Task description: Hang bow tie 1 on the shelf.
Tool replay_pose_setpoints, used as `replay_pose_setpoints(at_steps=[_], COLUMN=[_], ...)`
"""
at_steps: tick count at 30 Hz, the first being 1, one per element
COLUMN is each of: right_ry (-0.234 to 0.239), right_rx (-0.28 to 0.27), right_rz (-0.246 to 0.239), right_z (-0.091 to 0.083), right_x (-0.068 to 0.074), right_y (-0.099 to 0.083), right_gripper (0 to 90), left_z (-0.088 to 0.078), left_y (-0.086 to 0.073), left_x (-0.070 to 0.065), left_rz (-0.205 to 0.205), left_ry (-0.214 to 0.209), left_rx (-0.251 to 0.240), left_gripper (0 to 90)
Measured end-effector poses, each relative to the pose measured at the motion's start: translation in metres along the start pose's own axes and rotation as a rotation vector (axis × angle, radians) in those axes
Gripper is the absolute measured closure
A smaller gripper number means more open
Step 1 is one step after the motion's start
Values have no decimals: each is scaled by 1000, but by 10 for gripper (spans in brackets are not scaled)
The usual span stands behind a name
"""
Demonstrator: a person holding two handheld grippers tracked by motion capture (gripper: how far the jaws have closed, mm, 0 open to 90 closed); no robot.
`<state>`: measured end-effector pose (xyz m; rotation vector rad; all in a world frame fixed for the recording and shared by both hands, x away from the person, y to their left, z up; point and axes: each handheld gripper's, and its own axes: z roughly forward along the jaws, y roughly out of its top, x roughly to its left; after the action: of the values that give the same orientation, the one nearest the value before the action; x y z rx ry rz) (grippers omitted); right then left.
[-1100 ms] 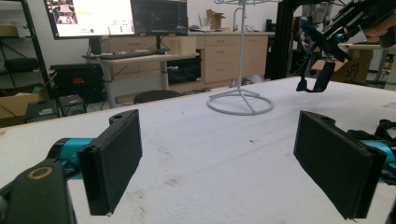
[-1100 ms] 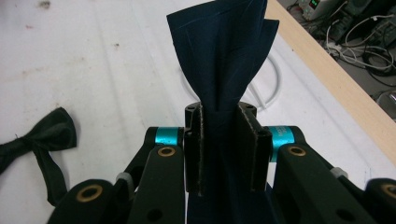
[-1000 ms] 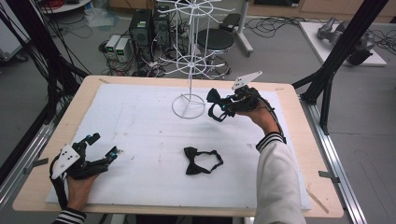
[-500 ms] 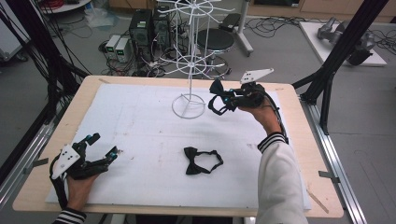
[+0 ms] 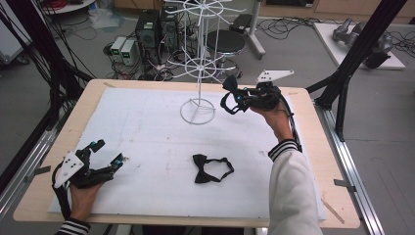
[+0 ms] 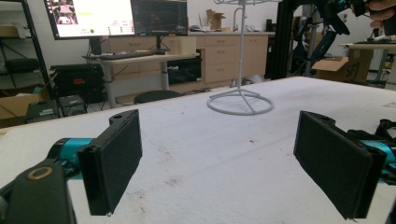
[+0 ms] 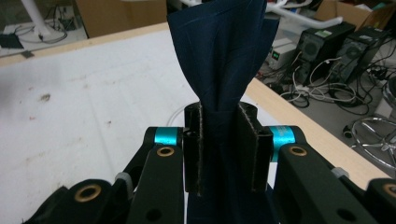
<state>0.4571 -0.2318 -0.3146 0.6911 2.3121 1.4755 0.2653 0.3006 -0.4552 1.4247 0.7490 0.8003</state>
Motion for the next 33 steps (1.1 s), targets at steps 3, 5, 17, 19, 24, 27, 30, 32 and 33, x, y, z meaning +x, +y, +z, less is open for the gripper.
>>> replay_pose_setpoints(at_steps=[3, 5, 17, 19, 24, 27, 30, 32, 33], right_ry=[-8, -20, -107, -130, -153, -150, -160, -163, -165], right_rx=[-17, -28, -103, -120, -132, -146, -153, -159, -166], right_rz=[10, 21, 69, 80, 98, 101, 96, 98, 100], right_z=[-2, -3, -8, -9, -10, -11, -10, -10, -11], right_x=[1, 2, 4, 4, 3, 3, 4, 5, 5], right_y=[1, 2, 7, 8, 8, 8, 9, 10, 10], right_gripper=[735, 734, 732, 732, 732, 732, 732, 732, 732], left_z=[0, 0, 0, 0, 0, 0, 0, 0, 0], left_y=[0, 0, 0, 0, 0, 0, 0, 0, 0], left_x=[0, 0, 0, 0, 0, 0, 0, 0, 0], left_rz=[0, 0, 0, 1, -1, 0, 0, -1, 0], left_ry=[0, 0, 1, 1, 0, 0, 0, 0, 0], left_rx=[0, 0, -3, -1, 0, 0, 0, -1, 0], left_gripper=[158, 158, 158, 158, 158, 158, 158, 158, 158])
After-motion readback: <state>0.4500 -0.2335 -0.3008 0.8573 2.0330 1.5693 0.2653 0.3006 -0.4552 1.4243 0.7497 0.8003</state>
